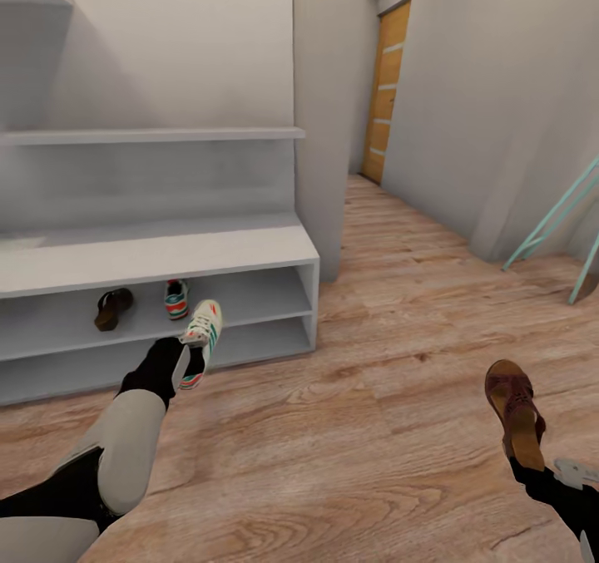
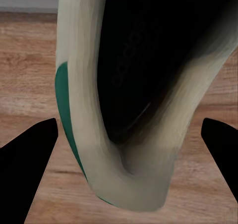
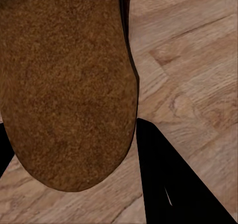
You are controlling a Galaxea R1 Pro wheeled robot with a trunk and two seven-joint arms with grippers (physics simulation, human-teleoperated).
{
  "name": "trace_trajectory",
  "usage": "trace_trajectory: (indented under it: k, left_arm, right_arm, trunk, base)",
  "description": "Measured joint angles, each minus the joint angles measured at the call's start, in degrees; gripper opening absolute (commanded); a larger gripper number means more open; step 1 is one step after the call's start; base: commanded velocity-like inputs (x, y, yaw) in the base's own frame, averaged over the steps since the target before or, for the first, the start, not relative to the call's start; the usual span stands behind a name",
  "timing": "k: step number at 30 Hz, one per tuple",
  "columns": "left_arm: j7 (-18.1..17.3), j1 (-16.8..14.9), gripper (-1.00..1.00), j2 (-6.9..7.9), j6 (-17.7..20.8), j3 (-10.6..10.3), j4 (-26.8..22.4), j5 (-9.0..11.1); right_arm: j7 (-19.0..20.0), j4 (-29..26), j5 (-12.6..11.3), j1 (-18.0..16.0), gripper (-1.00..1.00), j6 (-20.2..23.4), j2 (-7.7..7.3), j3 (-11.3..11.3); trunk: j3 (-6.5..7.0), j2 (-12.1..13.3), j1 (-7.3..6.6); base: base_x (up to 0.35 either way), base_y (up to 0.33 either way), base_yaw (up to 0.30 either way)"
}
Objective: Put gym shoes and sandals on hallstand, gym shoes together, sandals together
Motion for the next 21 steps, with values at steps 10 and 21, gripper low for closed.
trace_trajectory:
  k: [10,21]
  left_arm:
    - [0.20,0.10,-1.00,-0.08,-0.41,-0.49,-0.04,0.09]
    - [0.21,0.11,-1.00,-0.27,-0.47,-0.58,-0.04,0.07]
  right_arm:
    - [0.01,-0.02,0.03,0.00,-1.00,0.05,0.00,0.00]
    - [0.01,-0.02,0.05,0.00,-1.00,0.06,0.02,0.08]
  trunk:
    - [0.00,0.00,-0.02]
    - [0.00,0.00,-0.02]
  base:
    - [0.204,-0.145,0.270]
    - [0.234,-0.195,0.273]
